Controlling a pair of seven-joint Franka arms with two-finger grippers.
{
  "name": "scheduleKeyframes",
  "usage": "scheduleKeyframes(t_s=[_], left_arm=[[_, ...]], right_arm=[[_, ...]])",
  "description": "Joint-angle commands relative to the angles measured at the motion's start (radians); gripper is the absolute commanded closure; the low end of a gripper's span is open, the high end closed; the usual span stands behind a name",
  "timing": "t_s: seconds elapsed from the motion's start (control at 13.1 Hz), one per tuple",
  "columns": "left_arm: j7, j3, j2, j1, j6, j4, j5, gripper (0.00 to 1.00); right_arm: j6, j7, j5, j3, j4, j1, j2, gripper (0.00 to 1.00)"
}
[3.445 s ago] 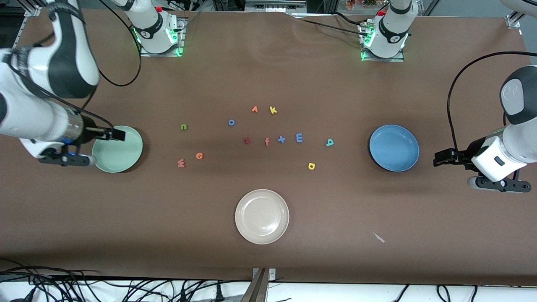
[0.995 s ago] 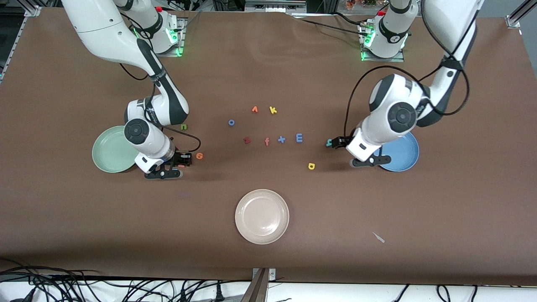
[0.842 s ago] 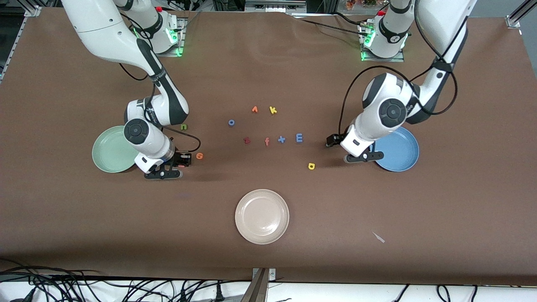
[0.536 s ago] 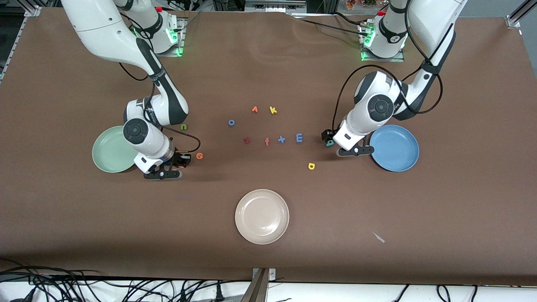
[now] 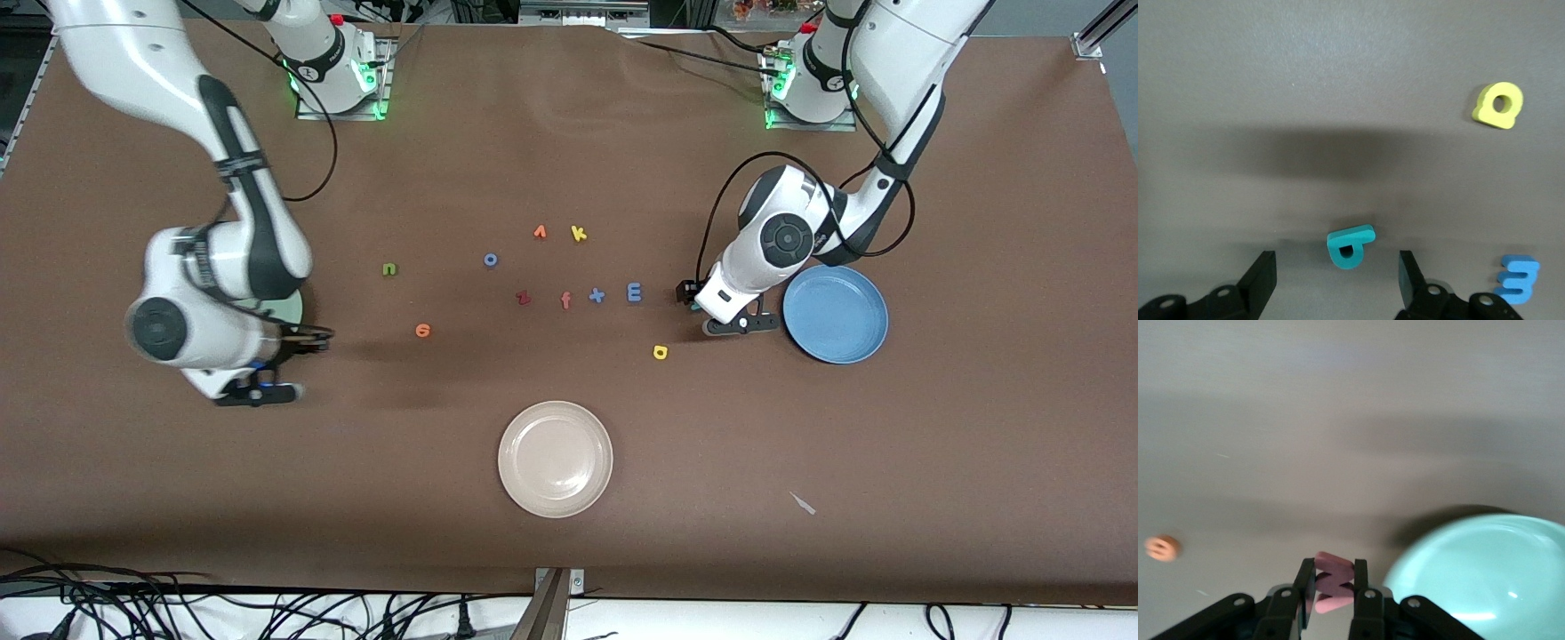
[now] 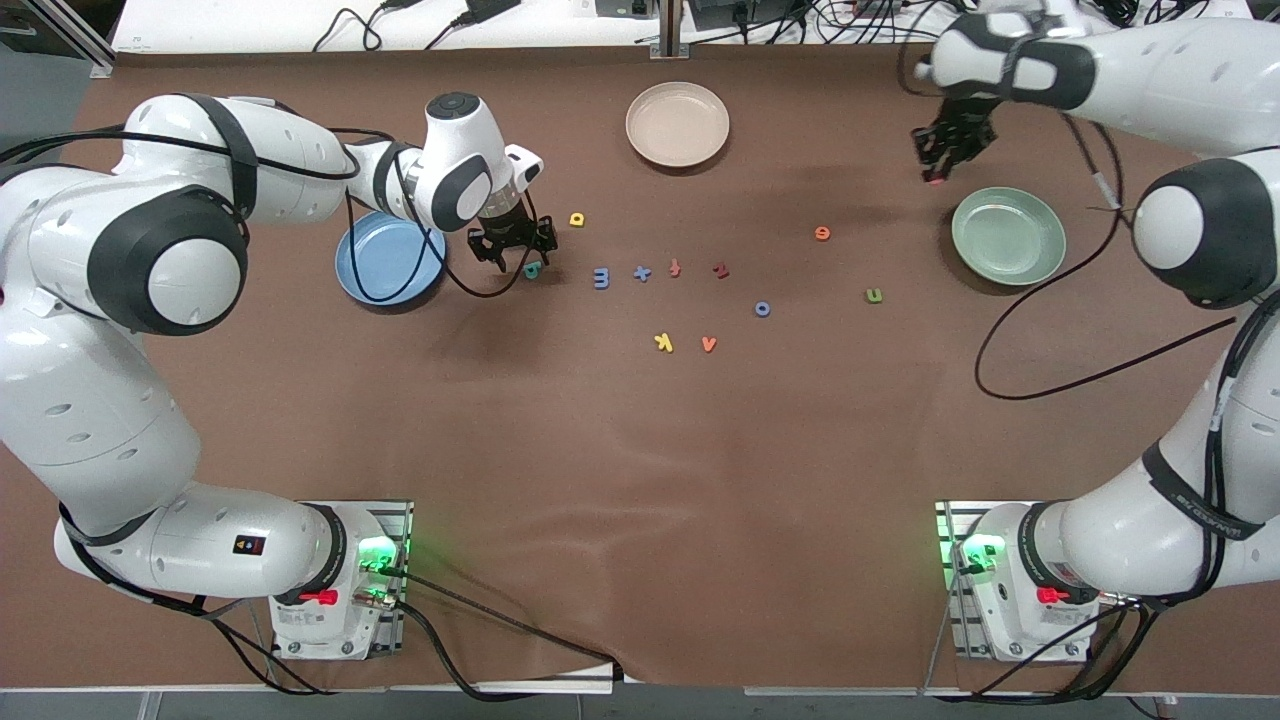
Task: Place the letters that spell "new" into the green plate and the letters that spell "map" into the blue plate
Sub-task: 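Drop the pink letter onto the green plate with the right gripper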
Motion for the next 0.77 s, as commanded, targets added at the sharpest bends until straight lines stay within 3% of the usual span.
scheduleKeyframes(t_s=[0.0,0.23,0.54,0.61,0.69], left_arm=[[-0.044,0.003,0.013,-0.020,0.010,0.001,0.028,0.23],[-0.046,0.001,0.019,-0.020,0.010,0.001,0.028,0.29],[-0.053,0.001,0.028,-0.024,0.010,0.004,0.028,0.39],[-0.059,0.001,0.031,-0.027,0.008,0.004,0.028,0.42],[-0.059,0.003,0.036,-0.030,0.008,0.007,0.028,0.44]], right_arm=[[-0.048,-0.092,0.015,-0.020,-0.036,-0.059,-0.025,1.00],[0.000,-0.115,0.015,-0.074,-0.177,-0.059,-0.104,1.00],[0.244,-0.179,0.015,-0.114,-0.419,-0.059,-0.201,1.00],[0.307,-0.181,0.015,-0.114,-0.458,-0.059,-0.206,0.94],[0.338,-0.181,0.016,-0.116,-0.475,-0.059,-0.208,0.53]])
